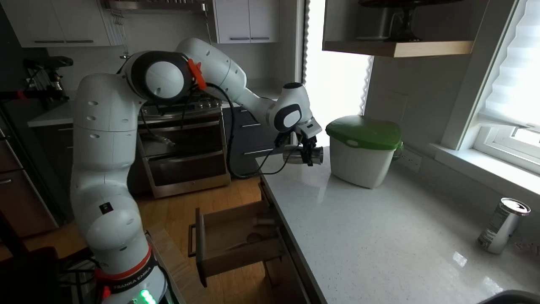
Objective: Place the silver vessel on the left upright
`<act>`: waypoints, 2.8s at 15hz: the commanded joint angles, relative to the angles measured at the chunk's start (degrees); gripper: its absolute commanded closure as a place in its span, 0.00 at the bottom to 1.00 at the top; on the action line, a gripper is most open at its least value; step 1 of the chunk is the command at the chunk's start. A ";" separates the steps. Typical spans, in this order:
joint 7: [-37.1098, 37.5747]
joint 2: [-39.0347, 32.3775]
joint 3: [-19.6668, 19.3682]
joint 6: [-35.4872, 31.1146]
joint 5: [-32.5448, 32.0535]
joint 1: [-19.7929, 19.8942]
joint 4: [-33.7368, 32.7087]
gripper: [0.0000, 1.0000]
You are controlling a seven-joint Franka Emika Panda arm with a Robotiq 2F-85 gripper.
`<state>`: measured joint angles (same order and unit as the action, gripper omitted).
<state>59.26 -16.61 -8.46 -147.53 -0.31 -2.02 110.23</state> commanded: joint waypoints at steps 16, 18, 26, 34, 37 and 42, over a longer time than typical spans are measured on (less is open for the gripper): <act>65.23 24.84 9.21 22.04 -74.89 0.29 19.11 0.46; 67.41 23.97 11.45 28.33 -76.77 -0.77 19.30 0.46; 70.70 21.69 12.98 34.18 -78.57 -1.81 18.70 0.21; 74.70 17.12 14.30 41.21 -81.28 -2.57 16.93 0.46; 78.32 13.08 15.24 49.01 -83.37 -3.57 15.41 0.46; 83.93 5.34 15.14 56.55 -84.50 -4.63 11.32 0.46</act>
<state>140.01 -6.40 6.83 -94.84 -83.41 -6.06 125.00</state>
